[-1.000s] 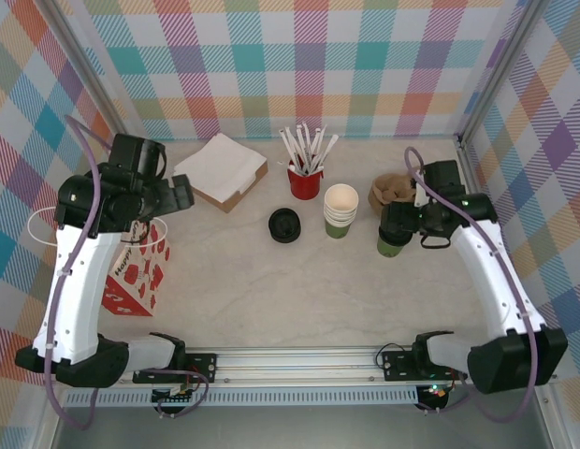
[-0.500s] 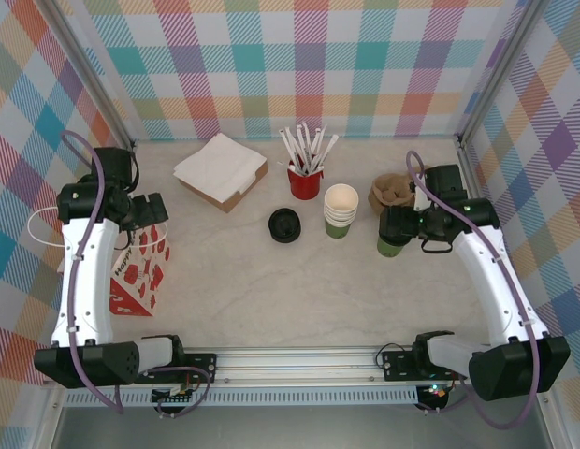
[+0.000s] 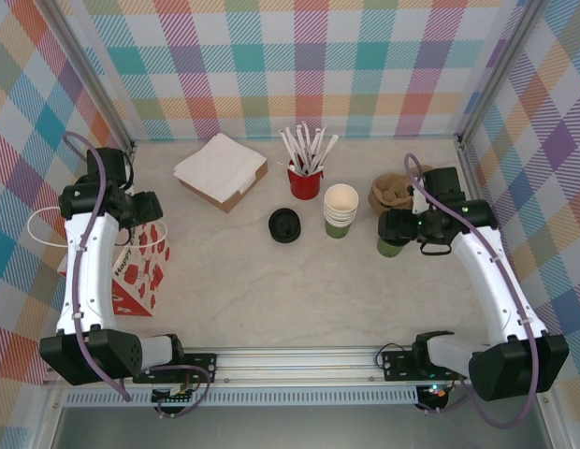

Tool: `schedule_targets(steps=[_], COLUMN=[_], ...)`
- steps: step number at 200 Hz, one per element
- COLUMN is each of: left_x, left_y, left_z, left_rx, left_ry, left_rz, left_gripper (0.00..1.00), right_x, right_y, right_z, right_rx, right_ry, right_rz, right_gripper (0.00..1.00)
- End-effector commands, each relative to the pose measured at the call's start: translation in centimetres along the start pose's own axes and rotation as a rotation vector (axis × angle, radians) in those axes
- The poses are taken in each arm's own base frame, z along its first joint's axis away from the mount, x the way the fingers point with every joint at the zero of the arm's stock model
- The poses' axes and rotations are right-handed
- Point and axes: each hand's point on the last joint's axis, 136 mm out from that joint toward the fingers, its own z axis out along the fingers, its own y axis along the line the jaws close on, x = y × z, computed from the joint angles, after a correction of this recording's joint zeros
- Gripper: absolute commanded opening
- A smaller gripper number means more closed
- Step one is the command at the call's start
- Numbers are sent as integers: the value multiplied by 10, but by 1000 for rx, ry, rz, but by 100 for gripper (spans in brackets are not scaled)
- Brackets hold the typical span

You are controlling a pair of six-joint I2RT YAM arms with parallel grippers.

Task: Pack the takeout coffee

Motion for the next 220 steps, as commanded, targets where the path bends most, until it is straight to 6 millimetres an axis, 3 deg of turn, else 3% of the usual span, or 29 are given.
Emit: schedule_targets(steps=[1,27,55,85,125,158,220], left_x=[-1,5,9,8,10,20,40], left_y=[-5,-7,-10,-10,-17,-46,-125], left_z=[0,3,8,3,-20,-46,-75], left_rx=[40,51,71,68,83,121,109], left_ry=[-13,2,20,14,-4,-32,-79], left_rz=[6,18,24,12,-34,-53,95], left_gripper=[56,36,21,13,5,1,0], right_x=[4,4,2,1,0,-1,-16], right_y=[2,3,2,3,4,0,-15], right_z=[1,1,-1,-2,-1,2,4], right_rx=[-22,-25,-20,-22,-25,-4,62], right_ry=[9,9,4,4,6,15,27], right_rz=[-11,-11,-16,-16,-12,-11,-25], right_gripper=[96,96,96,95,95,95,100])
